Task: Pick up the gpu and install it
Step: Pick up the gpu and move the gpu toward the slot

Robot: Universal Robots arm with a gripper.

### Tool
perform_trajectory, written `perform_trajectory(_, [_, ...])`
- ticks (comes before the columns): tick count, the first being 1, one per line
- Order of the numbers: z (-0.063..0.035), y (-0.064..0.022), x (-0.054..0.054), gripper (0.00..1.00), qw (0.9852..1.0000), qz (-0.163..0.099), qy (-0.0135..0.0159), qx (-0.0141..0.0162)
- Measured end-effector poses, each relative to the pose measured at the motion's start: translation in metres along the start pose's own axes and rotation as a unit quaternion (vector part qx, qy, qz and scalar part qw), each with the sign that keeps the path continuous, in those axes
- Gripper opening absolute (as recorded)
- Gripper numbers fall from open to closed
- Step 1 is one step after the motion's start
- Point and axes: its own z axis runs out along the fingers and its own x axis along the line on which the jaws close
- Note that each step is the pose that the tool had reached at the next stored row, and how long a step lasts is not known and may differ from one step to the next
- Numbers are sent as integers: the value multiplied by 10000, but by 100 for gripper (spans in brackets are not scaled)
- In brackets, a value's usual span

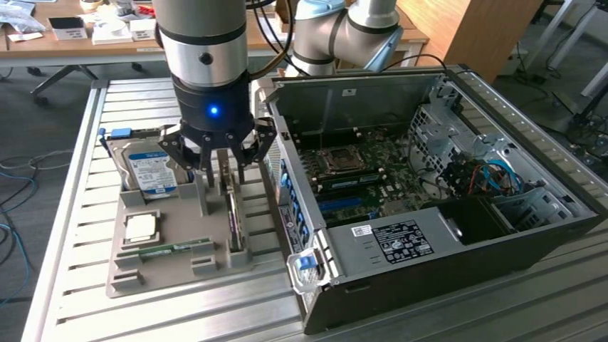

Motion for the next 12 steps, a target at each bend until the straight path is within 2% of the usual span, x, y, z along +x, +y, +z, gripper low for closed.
perform_trajectory(8, [130, -6, 3, 47, 10000, 0, 0, 0])
perform_trajectory(12, [149, -7, 4, 47, 10000, 0, 1, 1])
